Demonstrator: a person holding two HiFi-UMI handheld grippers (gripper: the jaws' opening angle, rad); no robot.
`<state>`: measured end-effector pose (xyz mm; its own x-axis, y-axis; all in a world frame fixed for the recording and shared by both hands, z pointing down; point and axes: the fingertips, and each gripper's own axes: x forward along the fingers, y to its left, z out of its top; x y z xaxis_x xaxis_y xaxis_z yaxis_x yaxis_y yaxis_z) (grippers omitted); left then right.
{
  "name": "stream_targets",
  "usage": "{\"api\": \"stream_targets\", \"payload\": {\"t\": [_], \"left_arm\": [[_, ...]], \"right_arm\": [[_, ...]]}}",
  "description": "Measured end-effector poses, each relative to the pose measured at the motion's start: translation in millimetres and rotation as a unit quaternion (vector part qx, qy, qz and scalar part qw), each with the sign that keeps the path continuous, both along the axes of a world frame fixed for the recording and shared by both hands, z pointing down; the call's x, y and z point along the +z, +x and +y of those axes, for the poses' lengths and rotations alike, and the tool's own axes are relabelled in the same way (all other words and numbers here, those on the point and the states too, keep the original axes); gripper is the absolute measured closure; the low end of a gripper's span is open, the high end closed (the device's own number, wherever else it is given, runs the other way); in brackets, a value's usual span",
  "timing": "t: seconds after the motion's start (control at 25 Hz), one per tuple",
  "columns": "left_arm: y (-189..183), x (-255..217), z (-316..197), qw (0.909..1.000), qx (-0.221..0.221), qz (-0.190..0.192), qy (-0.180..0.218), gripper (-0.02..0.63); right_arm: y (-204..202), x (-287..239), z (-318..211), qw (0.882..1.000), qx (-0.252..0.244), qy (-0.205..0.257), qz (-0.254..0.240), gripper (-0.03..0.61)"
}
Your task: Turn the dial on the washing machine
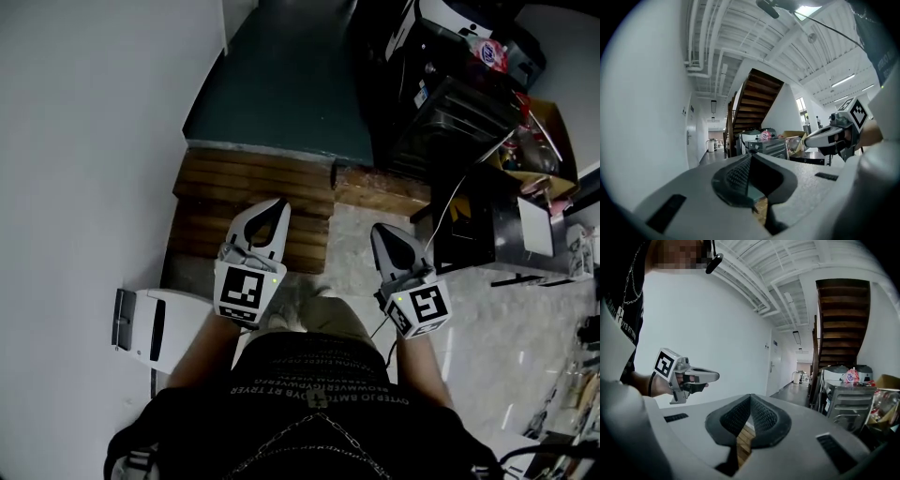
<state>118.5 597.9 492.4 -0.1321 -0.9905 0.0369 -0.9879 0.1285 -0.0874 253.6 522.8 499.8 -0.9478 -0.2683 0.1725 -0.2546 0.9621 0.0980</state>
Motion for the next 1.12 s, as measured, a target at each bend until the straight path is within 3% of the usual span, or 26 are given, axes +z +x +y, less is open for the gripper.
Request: {"api": "stream_targets", "payload": {"t": [0.28,0.56,0.76,0.92,1.12], "left_arm": [[1,10,-36,0.9993,0.036,0.001,-0.009,0.615],[-53,36,-88,0.9990,0.016,0.001,-0.043,0.615],[-101,48,-158,0.9981,0.019,-0.004,-0.058,0.615],[-132,41,-230,0.9980,0.025,0.030,-0.050,0.615],[-164,32,-335,0.9979,0.042,0.004,-0.049,0.615]], "right_arm": [[-6,15,-44,0.999,0.027,-0.023,-0.014,0.581],[-57,34,-106,0.999,0.014,-0.034,-0.016,0.581],[-100,48,-174,0.999,0.021,-0.042,-0.015,0.581],[-128,57,-239,0.998,0.023,-0.054,0.005,0.581],[-169,51,-336,0.998,0.022,-0.057,0.024,0.581]]}}
